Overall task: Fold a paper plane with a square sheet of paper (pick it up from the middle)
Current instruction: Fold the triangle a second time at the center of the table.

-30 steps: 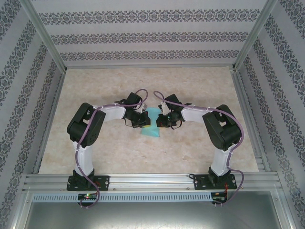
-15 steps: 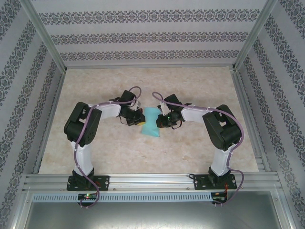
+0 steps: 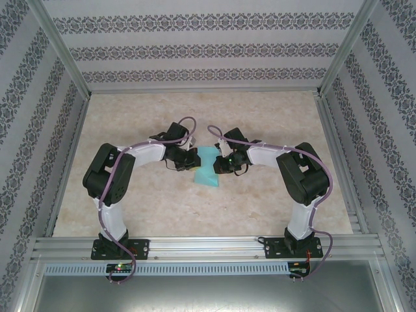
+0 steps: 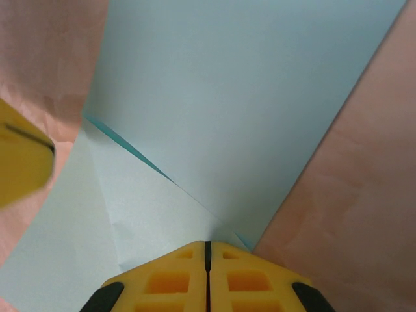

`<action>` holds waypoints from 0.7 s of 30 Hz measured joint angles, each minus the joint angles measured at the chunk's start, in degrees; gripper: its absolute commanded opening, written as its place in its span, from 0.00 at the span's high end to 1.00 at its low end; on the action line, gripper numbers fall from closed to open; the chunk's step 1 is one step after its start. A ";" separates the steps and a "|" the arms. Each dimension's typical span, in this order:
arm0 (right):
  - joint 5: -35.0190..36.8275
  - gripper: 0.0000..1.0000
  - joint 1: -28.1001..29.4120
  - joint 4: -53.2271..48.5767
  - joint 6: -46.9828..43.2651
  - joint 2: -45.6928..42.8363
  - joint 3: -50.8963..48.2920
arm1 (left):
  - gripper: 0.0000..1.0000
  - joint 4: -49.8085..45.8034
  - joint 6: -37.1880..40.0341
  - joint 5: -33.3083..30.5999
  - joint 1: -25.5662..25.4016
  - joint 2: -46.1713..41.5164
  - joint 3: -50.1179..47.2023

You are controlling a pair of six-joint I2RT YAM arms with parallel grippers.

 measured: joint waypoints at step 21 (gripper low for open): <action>-2.54 0.88 3.91 -0.15 7.28 -10.29 -3.19 | 1.00 -1.11 1.29 -0.90 -2.21 4.72 2.34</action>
